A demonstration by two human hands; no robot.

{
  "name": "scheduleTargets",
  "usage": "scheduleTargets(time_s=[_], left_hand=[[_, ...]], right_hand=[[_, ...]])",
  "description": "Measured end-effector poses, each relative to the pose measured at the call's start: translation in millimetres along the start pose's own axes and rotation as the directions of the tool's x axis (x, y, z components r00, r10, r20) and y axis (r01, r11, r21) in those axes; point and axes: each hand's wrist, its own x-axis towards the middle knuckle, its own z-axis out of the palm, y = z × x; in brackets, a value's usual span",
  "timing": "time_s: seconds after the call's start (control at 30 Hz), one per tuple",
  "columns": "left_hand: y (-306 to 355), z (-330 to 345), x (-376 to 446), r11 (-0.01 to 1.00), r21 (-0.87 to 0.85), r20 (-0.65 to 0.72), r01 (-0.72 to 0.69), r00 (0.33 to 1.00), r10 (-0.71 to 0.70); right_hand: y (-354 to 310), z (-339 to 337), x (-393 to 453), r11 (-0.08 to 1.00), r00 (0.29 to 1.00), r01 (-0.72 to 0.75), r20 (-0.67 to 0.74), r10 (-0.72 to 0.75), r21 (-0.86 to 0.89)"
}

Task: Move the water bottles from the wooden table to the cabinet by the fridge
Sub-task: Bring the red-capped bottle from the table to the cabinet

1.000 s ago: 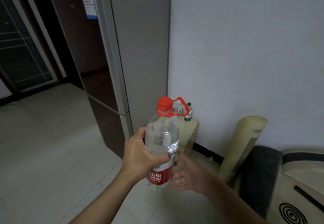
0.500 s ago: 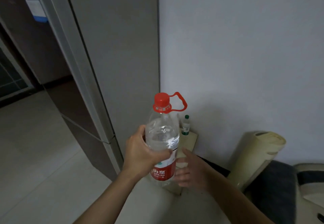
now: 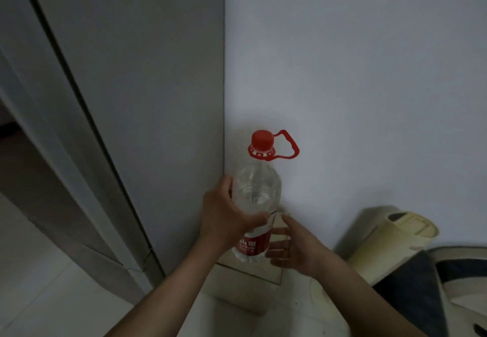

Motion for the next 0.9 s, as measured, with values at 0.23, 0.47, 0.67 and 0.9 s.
scheduleTargets(time_s=[0.23,0.47,0.67,0.9], left_hand=[[-27.1,17.6,65.5,0.994,-0.014,-0.012,0.105,0.994,-0.105],[-42.0,39.8,115.2,0.99,0.055,-0.057,0.129,0.99,-0.126],[-65.0,54.9,144.7,0.973,0.057,-0.071,0.223,0.973,-0.219],[-99.1,73.8,169.4,0.962,0.069,0.015,0.264,0.964,-0.266]], right_hand=[[-38.0,0.4,64.8,0.999,0.999,-0.006,0.053,0.009,-0.051],[-77.3,0.8,131.4,0.994,0.984,-0.045,0.167,0.061,-0.099],[-86.1,-1.0,170.0,0.987,0.972,-0.122,0.19,0.14,-0.104],[-89.4,-7.0,198.4,0.978,0.979,-0.148,0.117,0.166,-0.147]])
